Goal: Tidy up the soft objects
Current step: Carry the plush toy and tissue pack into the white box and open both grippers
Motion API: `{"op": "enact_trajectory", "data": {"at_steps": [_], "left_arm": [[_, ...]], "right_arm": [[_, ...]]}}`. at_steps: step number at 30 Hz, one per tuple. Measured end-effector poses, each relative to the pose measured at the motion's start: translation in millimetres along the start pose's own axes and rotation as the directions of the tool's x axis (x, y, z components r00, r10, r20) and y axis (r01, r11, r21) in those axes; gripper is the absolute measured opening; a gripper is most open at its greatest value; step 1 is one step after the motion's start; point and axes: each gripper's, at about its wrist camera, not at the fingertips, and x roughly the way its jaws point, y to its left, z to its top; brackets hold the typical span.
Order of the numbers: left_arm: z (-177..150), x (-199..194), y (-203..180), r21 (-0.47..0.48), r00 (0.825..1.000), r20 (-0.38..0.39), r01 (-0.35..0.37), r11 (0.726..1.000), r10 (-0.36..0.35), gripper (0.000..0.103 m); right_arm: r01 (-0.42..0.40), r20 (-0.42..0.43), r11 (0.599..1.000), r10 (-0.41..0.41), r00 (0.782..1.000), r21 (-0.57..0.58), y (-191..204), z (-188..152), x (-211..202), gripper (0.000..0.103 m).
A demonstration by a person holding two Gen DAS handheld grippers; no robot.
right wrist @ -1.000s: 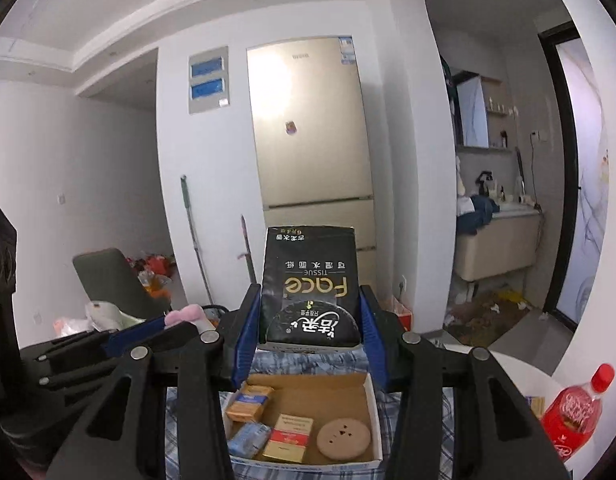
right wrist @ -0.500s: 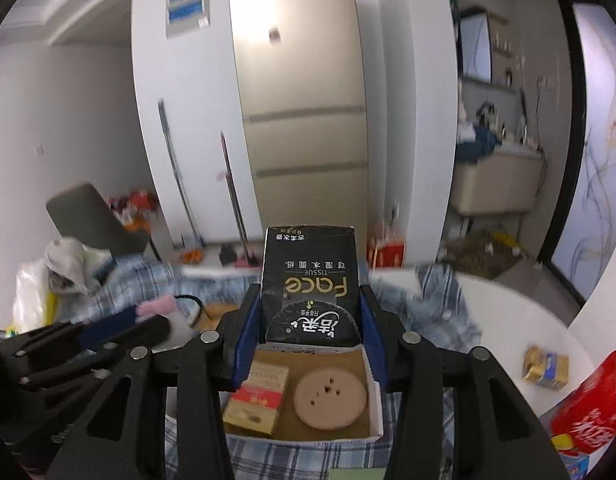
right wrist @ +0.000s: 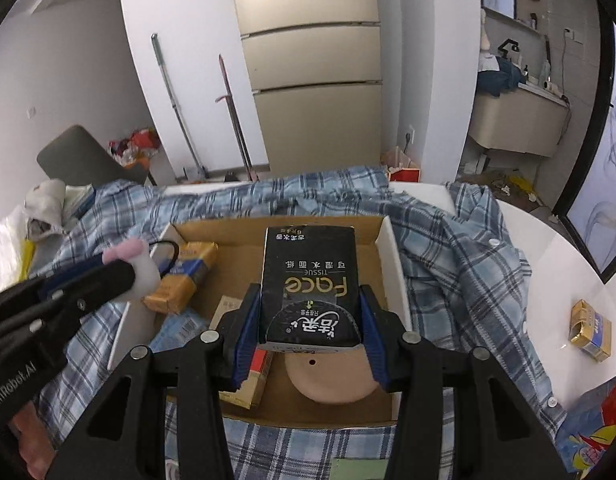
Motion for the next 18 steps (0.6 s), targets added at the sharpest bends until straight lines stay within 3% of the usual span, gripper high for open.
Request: {"op": "enact_trajectory", "data": {"at_steps": [14,18], "left_arm": [[-1.7,2.5,-1.2,0.010,1.000,-0.008,-0.003,1.000,0.003,0.027],[-2.1,0.6,-3.9,0.006,1.000,-0.004,-0.005,1.000,0.005,0.027]], "right_arm": [[-0.003,-0.033,0.999,0.001,0.999,-0.038,10.0,-3.5,10.1,0.047],[0.018,-0.033,0.999,-0.018,0.999,-0.027,11.1,-3.3,11.2,0.058]]}}
